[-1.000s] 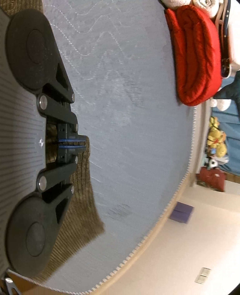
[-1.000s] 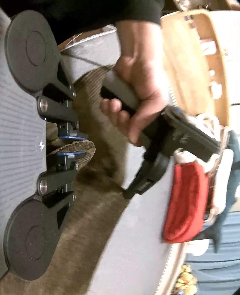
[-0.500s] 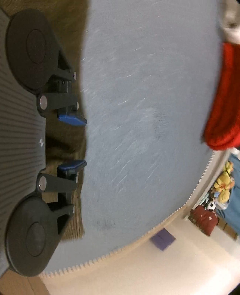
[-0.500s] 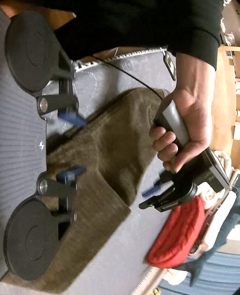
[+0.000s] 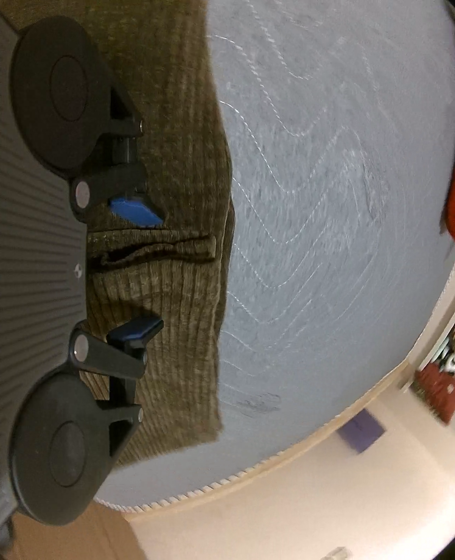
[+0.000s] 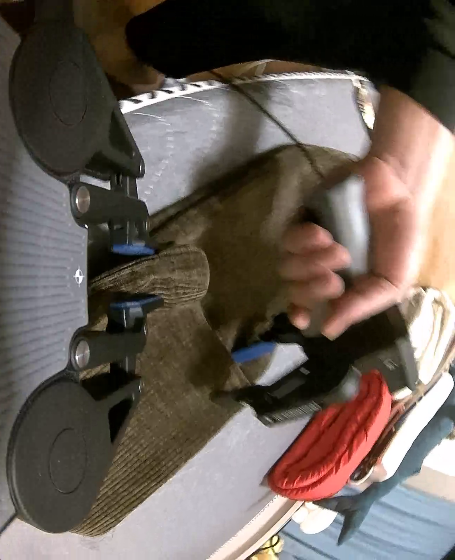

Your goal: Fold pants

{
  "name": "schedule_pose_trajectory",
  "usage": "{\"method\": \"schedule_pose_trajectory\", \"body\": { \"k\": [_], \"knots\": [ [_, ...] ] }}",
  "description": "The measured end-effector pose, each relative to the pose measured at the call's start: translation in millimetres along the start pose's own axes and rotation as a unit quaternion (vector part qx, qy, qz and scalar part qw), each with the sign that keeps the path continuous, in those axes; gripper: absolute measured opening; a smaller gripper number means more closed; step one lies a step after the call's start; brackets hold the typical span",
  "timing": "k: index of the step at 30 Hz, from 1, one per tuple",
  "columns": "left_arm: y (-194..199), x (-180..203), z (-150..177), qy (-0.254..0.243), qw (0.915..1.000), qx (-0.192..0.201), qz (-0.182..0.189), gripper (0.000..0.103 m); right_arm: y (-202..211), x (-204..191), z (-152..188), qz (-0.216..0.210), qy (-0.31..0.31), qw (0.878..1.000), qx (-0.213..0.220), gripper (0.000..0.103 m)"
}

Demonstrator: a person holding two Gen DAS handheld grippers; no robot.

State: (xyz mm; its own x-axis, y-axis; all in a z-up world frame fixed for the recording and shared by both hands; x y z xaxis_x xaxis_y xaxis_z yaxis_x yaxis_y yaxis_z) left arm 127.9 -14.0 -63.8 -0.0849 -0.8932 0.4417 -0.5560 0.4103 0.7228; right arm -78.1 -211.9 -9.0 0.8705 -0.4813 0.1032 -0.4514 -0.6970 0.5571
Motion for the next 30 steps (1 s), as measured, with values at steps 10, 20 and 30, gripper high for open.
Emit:
{"method": "schedule_pose_trajectory", "body": {
  "k": [10, 20, 30],
  "knots": [
    [50, 16, -23, -0.042, 0.9949, 0.090, -0.014, 0.016, 13, 8, -11, 0.000, -0.047, 0.996, 0.070, 0.020],
    [64, 14, -19, -0.140, 0.9718, 0.133, -0.136, 0.035, 20, 40, -4, 0.010, -0.165, 0.985, 0.040, 0.054],
    [71, 70, 0, -0.200, 0.9675, 0.146, -0.050, 0.035, 56, 136, 64, 0.283, -0.347, 0.894, -0.033, 0.071]
  ]
}}
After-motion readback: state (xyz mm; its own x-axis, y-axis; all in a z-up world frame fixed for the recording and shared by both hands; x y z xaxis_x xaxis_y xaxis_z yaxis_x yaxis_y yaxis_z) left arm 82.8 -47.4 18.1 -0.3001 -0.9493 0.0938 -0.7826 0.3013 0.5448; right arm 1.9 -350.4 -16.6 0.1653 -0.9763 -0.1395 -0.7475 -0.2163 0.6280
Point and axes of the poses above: each gripper's, at about its wrist camera, not at the fingertips, and y roughly against the way its jaws point, x to its right, z to its underside, the point moved 5 cm from there along -y, roughly the way its jaws point, and after that the axes turned 6 degrees about x, right-handed, at the moved point
